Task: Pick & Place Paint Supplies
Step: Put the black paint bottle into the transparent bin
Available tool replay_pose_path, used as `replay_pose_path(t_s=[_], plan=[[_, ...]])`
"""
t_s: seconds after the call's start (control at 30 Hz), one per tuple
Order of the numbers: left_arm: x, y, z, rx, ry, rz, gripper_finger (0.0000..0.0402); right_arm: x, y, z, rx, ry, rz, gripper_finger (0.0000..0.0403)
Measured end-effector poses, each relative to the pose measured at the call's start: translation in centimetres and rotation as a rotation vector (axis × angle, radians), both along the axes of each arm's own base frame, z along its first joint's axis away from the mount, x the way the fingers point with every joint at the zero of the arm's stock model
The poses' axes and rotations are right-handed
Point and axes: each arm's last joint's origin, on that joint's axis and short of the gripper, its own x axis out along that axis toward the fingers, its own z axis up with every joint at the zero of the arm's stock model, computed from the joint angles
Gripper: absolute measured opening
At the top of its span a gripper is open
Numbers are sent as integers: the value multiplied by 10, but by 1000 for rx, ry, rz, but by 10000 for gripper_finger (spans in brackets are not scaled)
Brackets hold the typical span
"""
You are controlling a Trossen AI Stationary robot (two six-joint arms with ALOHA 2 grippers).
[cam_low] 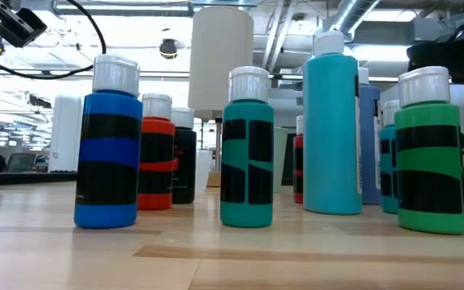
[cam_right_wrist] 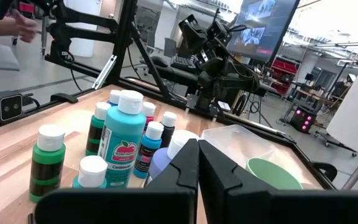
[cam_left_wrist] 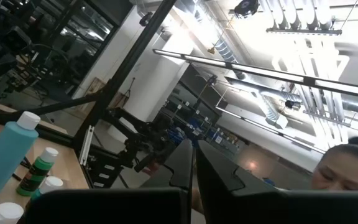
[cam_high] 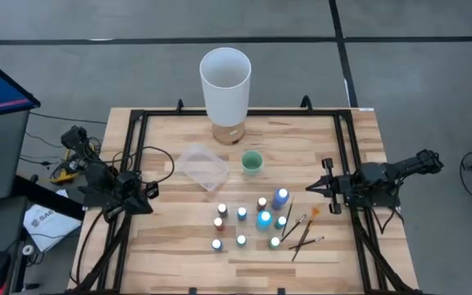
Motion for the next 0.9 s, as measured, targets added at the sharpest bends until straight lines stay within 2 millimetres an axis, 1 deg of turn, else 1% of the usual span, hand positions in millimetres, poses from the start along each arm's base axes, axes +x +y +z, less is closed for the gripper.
replay_pose_path(t_s=[0.4,0.5,0.67,0.9], plan=[[0,0,0,0,-1,1,8,0,0,0,1,0,0,0],[0,2,2,-7,-16,72,8,0,0,0,1,0,0,0],[2,5,2,45,-17,216,8,0,0,0,1,0,0,0],[1,6,2,46,-26,226,8,0,0,0,1,0,0,0]])
